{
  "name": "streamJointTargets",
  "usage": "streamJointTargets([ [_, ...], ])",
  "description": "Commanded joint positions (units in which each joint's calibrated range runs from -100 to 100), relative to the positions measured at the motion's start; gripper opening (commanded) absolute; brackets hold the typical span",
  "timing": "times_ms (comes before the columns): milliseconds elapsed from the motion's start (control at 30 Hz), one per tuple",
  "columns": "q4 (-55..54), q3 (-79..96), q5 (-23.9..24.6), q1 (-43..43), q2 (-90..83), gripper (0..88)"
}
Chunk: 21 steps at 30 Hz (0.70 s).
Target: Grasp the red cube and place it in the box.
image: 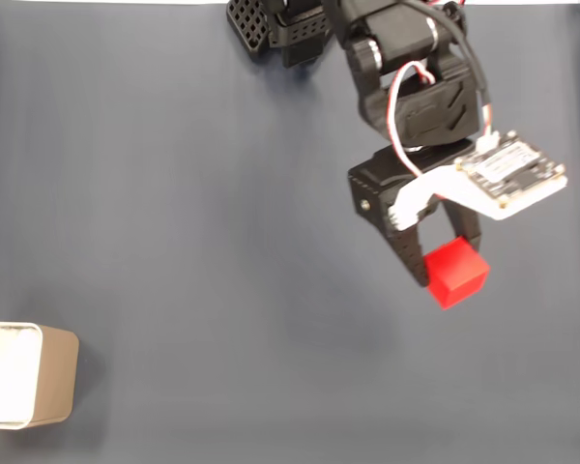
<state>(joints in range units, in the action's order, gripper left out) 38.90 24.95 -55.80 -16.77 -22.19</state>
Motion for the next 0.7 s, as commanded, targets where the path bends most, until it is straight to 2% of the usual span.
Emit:
streamJointTargets([
  [0, 0.44, -4.06, -0.93, 2.77, -2.94, 3.4],
  [667, 1.18, -10.54, 0.1, 14.07, 0.52, 3.5],
])
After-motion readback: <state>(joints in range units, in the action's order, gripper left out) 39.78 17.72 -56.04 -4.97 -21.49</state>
